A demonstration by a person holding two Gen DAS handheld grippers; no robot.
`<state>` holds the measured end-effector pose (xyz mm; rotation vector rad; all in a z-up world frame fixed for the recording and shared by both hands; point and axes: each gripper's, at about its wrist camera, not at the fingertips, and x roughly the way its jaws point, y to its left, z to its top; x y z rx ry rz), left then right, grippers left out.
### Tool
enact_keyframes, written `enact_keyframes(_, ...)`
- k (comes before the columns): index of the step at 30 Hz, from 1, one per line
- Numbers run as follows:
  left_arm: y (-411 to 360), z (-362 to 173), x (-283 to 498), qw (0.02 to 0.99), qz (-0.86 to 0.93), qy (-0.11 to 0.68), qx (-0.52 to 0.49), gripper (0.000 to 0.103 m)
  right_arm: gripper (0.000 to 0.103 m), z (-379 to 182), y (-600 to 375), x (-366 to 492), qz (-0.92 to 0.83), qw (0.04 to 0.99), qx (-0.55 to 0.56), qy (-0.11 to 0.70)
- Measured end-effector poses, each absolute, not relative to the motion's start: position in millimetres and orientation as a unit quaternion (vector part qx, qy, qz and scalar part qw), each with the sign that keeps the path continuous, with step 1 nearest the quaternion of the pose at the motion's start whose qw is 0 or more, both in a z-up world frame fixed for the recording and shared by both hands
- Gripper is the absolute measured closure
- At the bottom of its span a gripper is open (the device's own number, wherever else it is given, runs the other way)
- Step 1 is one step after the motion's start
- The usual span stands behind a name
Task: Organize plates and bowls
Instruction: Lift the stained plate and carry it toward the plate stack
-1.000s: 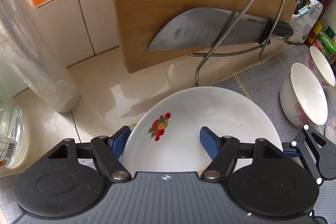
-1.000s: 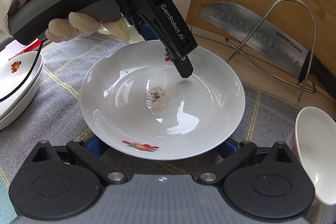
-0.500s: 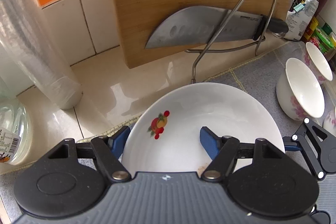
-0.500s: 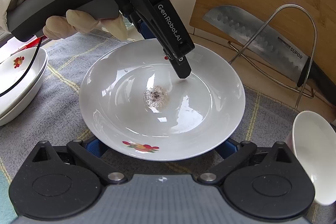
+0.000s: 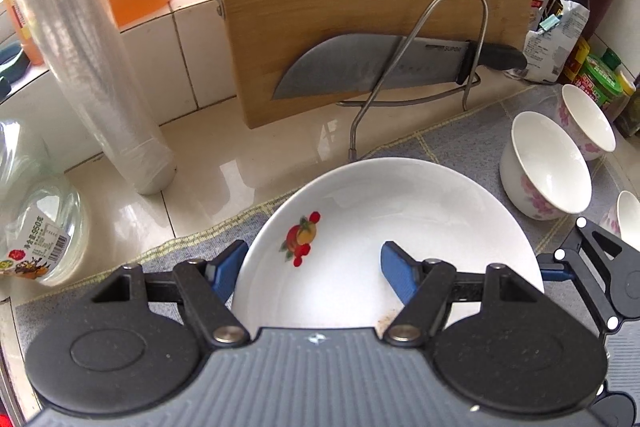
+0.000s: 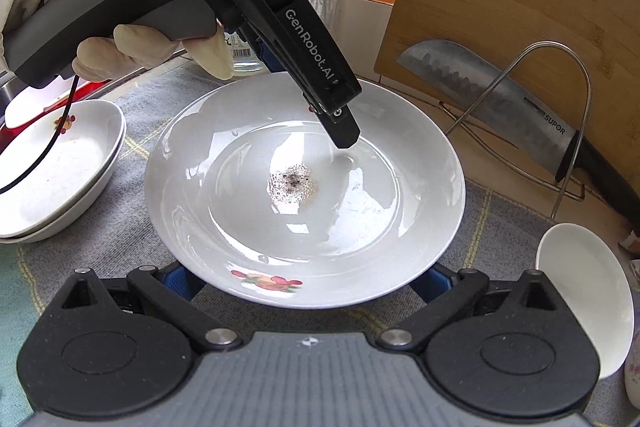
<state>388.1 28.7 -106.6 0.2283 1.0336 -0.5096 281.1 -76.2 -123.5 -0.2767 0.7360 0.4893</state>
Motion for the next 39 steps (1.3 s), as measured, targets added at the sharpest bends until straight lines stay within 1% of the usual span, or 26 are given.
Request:
enact_keyframes(12,48.6,-89.6,348.2,0.843,-0.223,0.481,0.094,0.032,0.000,-103.4,-71.3,254.5,0.253,0.892,-0.152,0.341)
enact_keyframes(29,87.8,-75.7,309.0,0.859,-0.185,0.471,0.073,0.032,0.000,-96.6,-40.0,234.4,0.291,0.882,-0.187,0.319)
enact_keyframes(39,125.3,-71.6,287.5,0.870,-0.149,0.467,0.052,0.032,0.000,-92.9,-12.2,234.8,0.328,0.868,-0.211,0.308)
